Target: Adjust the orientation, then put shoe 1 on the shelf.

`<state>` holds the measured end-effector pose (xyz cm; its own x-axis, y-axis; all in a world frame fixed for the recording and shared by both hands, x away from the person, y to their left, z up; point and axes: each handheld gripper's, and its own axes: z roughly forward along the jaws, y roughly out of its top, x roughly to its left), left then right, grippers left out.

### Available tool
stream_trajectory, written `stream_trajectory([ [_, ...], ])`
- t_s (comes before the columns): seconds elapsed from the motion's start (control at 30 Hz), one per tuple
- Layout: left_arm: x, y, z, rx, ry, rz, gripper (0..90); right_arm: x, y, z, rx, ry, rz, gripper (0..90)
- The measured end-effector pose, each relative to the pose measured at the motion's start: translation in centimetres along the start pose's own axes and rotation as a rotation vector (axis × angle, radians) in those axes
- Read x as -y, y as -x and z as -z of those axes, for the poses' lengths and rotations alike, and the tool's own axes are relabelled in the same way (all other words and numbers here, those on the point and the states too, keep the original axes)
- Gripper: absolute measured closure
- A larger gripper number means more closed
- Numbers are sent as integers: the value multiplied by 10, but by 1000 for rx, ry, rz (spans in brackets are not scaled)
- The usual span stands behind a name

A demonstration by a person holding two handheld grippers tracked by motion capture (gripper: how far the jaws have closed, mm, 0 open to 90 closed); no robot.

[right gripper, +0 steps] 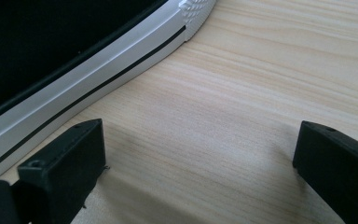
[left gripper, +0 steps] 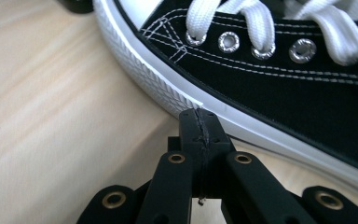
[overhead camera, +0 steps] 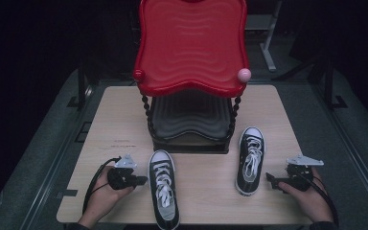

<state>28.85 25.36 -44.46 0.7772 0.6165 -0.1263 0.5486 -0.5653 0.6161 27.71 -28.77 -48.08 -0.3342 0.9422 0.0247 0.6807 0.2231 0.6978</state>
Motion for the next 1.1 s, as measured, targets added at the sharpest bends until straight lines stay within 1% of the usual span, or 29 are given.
stream_trajectory([
  [0.03,-2,0,-2,-2,-2,-5,900,0,0,0,0,0,0,20],
  [0.13,-9,-2,-8,0,5,0,900,0,0,0,0,0,-1,20],
  [0.2,-14,-1,-12,-8,1,0,900,0,0,0,0,0,-1,19],
  [0.3,-16,-2,-14,-14,2,-10,900,0,-1,0,-6,1,8,19],
  [0.37,-14,-3,-13,0,17,-7,898,0,-1,0,-8,0,9,19],
  [0.4,-13,-3,-12,6,24,-5,861,0,-1,0,-11,1,12,19],
  [0.43,-12,-3,-10,3,25,-17,832,0,-1,0,-13,1,13,19],
  [0.5,-10,-2,-5,3,33,-26,763,0,-2,0,-8,-1,6,20],
  [0.57,-8,-2,2,2,41,-16,686,1,-3,1,0,0,1,24],
  [0.6,-7,-1,5,4,46,-11,643,1,-5,2,10,-7,-12,58],
  [0.63,-6,-1,9,3,54,-7,621,0,-5,4,14,-14,-16,86],
  [0.67,-4,-1,12,3,58,2,592,-1,-6,5,13,-20,-13,136],
  [0.7,-2,-1,17,8,66,3,561,-2,-6,6,7,-19,-10,158],
  [0.73,-1,0,19,11,77,3,532,-3,-6,7,-8,-27,-14,170],
  [0.8,0,2,26,15,91,2,486,-4,-7,9,-23,-29,-15,257],
  [0.83,1,3,29,21,101,4,478,-5,-7,11,-31,-27,-16,262],
  [0.9,2,6,33,20,113,8,445,-8,-8,20,-33,10,-24,282],
  [0.93,3,8,35,29,114,10,430,-11,-9,25,-43,27,-37,267],
  [0.97,3,8,35,29,114,10,412,-14,-11,30,-62,45,-49,259],
  [1.0,4,12,37,41,118,12,398,-16,-13,34,-75,60,-47,252],
  [1.03,4,14,38,46,123,4,397,-18,-16,37,-79,68,-44,249],
  [1.1,3,16,41,42,131,0,397,-23,-24,45,-87,85,-43,233],
])
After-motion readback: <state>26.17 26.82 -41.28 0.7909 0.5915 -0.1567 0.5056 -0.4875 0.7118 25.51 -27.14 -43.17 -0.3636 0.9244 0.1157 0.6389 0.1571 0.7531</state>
